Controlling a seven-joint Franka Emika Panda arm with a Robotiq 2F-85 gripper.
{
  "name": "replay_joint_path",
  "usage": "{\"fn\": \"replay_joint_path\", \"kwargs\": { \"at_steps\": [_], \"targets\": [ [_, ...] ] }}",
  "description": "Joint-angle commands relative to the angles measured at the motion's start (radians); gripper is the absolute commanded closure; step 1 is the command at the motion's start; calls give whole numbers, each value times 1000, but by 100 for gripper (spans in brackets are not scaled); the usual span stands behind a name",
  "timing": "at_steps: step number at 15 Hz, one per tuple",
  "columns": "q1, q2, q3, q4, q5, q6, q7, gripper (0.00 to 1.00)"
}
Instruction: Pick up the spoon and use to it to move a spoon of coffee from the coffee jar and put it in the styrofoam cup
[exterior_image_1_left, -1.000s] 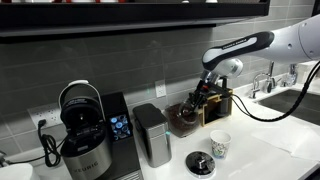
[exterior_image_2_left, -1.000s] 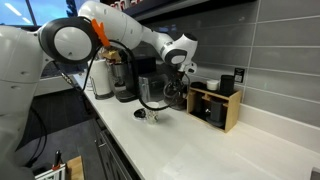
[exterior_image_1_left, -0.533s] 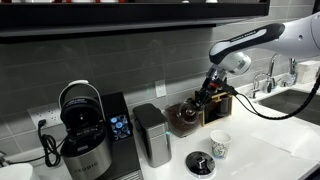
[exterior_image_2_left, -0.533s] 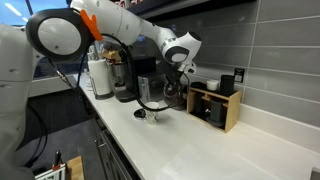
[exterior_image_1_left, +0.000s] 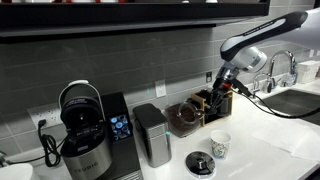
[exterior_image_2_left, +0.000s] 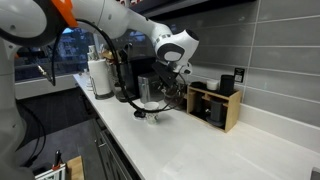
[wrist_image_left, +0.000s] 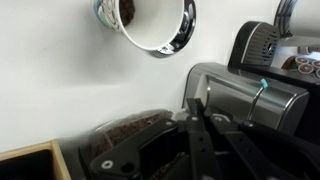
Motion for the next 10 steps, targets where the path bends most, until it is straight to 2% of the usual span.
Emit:
{"fn": "replay_joint_path", "kwargs": {
  "at_steps": [1,5,10],
  "targets": [
    [-7,-118,-37,-162,32,-20,-123,99],
    [0,-177,-77,-247,15,-43,-237,99],
    [22,-205,-95,-288,-4,-92,-345,99]
  ]
}}
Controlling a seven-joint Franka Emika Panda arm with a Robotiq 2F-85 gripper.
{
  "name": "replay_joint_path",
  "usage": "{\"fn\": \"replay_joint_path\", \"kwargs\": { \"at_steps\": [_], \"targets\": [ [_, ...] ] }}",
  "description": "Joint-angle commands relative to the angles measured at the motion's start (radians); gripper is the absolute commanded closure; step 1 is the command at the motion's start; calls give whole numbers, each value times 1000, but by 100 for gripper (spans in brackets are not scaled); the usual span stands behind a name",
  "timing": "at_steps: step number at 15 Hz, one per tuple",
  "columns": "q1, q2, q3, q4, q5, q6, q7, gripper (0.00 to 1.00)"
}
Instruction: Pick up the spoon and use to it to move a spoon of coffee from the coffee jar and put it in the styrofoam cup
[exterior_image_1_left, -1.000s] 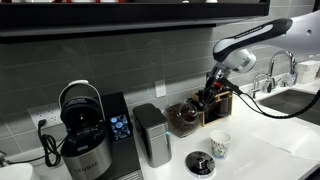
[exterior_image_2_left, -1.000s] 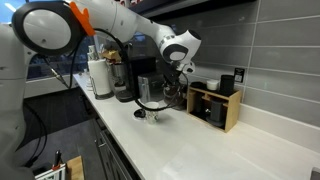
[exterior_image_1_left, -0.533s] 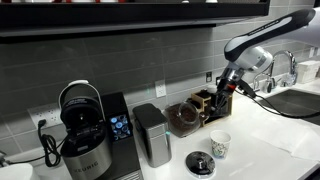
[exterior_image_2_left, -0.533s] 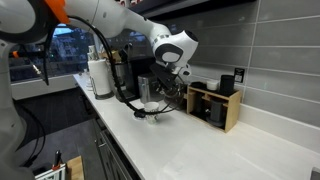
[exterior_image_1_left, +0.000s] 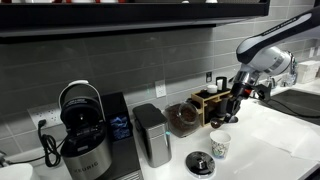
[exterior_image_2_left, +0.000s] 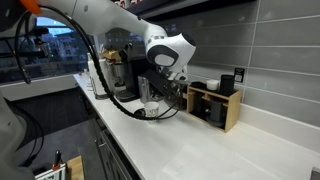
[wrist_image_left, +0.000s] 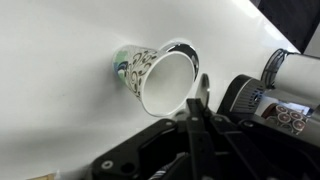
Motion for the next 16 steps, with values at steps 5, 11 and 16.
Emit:
{"fn": "replay_joint_path", "kwargs": {
  "at_steps": [5,11,16],
  "targets": [
    [52,-60,-14,-87,-39,-28,-107,99],
    [66,-83,-14,-148,-58,107,-96,99],
    [90,-118,-4,-201,-116,245,-89,99]
  ]
}}
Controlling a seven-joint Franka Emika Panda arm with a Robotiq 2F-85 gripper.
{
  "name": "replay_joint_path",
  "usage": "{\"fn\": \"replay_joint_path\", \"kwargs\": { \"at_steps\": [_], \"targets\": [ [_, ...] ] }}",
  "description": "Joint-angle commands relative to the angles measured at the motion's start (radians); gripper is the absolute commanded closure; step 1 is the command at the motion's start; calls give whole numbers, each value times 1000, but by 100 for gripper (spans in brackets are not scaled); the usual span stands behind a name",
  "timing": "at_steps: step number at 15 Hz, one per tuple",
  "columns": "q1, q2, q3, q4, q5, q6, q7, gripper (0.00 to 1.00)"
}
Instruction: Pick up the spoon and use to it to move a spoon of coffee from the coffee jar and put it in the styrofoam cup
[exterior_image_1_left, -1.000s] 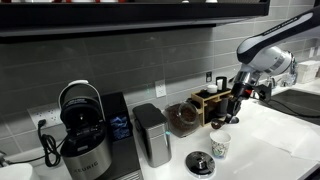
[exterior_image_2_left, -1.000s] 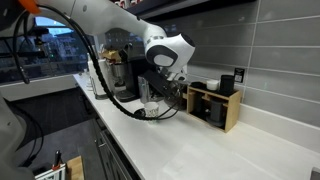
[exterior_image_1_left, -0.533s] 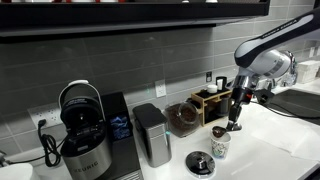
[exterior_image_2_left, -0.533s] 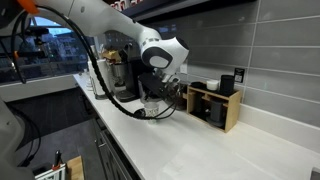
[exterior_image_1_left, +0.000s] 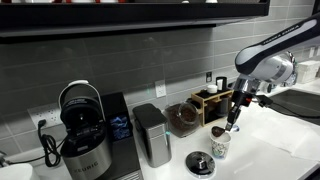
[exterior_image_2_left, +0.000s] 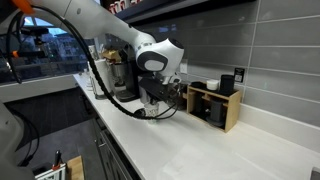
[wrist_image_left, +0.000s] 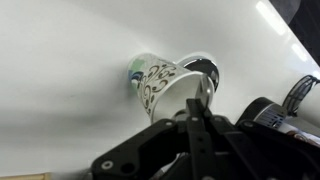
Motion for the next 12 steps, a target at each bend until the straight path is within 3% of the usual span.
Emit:
{"fn": "replay_joint_path", "kwargs": {
  "at_steps": [1,12],
  "targets": [
    [31,-70,-2,-76,-74,82,4,99],
    [82,-183,-4,-212,-124,212,-96,99]
  ]
}}
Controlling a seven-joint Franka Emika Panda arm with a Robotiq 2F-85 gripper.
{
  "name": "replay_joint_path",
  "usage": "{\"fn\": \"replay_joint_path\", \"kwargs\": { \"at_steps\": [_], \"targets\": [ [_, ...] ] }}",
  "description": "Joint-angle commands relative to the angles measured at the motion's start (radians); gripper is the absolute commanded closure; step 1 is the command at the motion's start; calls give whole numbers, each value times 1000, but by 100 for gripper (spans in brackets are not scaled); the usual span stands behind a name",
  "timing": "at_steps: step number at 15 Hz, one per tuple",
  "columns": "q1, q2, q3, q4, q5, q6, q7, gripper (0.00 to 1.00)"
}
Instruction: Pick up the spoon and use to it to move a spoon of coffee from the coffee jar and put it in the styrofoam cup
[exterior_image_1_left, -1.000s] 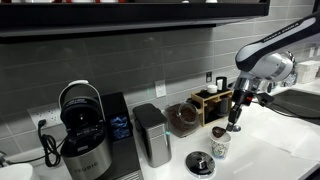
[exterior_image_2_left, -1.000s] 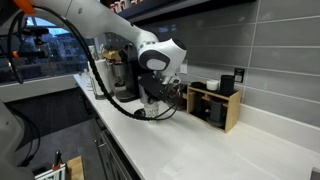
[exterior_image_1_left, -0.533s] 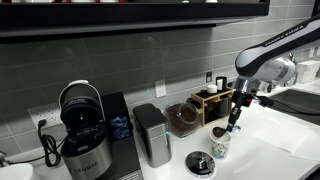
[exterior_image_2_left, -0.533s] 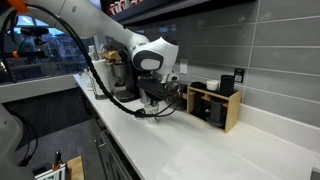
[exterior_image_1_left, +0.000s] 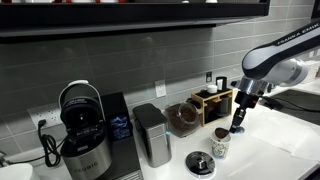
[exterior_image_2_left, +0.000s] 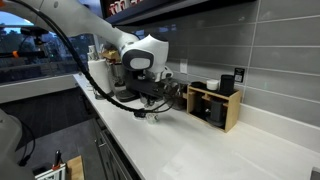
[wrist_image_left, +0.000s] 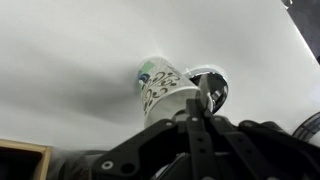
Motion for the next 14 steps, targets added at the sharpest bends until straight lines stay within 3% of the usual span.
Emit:
{"fn": "replay_joint_path", "kwargs": {
  "at_steps": [1,7,14],
  "targets": [
    [35,-44,-2,-62,-50,67,-12,99],
    [67,-72,5,-102,-176,177,5,99],
    [100,-124,-2,-148,-239,272,-23,99]
  ]
}}
